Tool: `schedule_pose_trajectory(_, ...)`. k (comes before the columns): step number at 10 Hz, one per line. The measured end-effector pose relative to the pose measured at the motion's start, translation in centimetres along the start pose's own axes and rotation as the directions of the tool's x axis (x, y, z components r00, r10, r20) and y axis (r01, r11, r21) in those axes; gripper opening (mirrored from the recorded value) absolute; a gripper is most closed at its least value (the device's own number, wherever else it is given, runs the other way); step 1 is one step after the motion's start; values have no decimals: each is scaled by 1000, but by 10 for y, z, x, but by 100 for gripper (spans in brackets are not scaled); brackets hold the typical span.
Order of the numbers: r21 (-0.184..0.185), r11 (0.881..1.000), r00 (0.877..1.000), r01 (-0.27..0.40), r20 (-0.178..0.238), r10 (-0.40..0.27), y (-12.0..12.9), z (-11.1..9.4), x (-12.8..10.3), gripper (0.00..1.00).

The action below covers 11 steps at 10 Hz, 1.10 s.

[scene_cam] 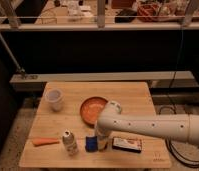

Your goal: Wipe the white sponge on the table

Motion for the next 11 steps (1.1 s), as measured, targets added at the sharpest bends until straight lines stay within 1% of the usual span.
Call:
schedule_pose_trajectory(2,35,999,1000,-4,7,4,-8,-22,-1,0)
schedule_pose_trajectory(4,36,999,1000,-18,-4,18,-14,-26,5,0)
schedule_pose_trajectory(5,35,999,999,-38,-5,39,-16,-25,16,0)
schedule_pose_trajectory(7,37,995,996,-89,-5,89,-14,-26,48,0)
schedule_pose_trajectory(8,42,992,993,-122,-5,122,-10,-28,69,0)
schedule_pose_trajectory(10,43,982,983,-182,-12,183,1,-31,100,0)
schedule_pose_trajectory(11,41,978,978,-206,-16,206,6,-31,111,0)
